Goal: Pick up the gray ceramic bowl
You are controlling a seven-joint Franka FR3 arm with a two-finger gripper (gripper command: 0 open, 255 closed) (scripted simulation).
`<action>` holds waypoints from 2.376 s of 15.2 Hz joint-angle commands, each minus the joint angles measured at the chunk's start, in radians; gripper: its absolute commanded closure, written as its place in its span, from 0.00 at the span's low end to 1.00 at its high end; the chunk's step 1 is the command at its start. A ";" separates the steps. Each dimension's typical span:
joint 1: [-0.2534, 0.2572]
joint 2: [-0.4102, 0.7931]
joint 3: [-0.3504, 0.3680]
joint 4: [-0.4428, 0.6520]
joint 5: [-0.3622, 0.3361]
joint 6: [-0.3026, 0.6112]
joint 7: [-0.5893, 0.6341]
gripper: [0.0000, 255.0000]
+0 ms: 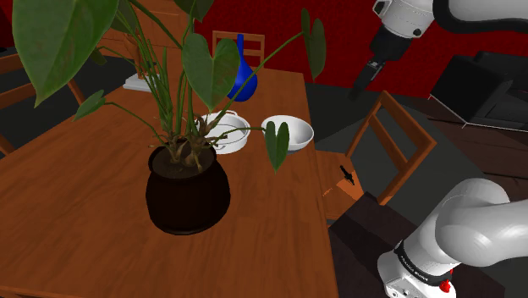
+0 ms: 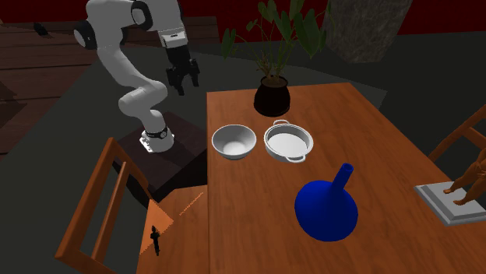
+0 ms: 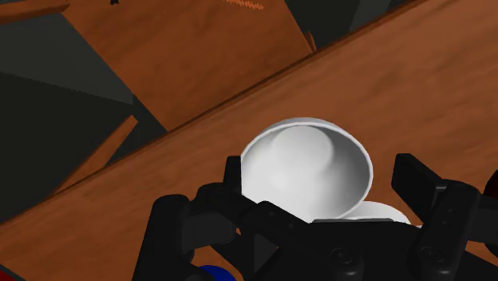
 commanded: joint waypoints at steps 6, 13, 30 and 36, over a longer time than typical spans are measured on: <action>0.004 0.164 -0.065 0.023 0.025 0.102 -0.065 0.00; 0.018 0.422 -0.147 0.108 0.091 0.209 -0.172 0.00; 0.025 0.697 -0.199 0.160 0.199 0.359 -0.301 1.00; 0.025 0.696 -0.199 0.159 0.199 0.359 -0.301 1.00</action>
